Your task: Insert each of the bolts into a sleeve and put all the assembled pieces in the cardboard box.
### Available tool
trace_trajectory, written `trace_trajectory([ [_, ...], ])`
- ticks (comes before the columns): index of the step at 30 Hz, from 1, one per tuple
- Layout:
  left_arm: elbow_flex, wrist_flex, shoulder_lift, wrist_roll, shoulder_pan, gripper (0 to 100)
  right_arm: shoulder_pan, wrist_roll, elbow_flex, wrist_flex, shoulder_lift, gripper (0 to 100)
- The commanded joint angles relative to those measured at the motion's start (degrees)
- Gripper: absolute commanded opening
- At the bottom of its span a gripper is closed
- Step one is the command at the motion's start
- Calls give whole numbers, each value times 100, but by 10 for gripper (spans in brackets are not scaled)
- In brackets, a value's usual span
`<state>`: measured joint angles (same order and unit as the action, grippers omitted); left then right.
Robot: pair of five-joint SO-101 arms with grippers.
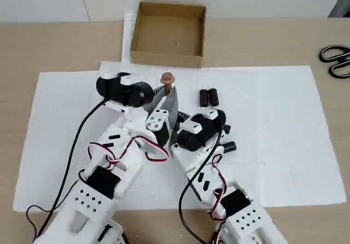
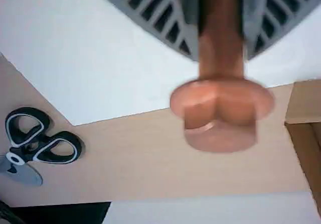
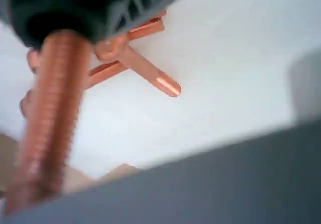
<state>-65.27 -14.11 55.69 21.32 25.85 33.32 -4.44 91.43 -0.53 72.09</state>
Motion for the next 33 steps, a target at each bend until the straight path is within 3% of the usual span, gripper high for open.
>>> trace_trajectory([
  [1,31,149,149,-53,88,6,13,-44,-35,-136,110,4],
  [33,66,-563,158,-176,132,6,-4,-35,-35,-136,110,4],
])
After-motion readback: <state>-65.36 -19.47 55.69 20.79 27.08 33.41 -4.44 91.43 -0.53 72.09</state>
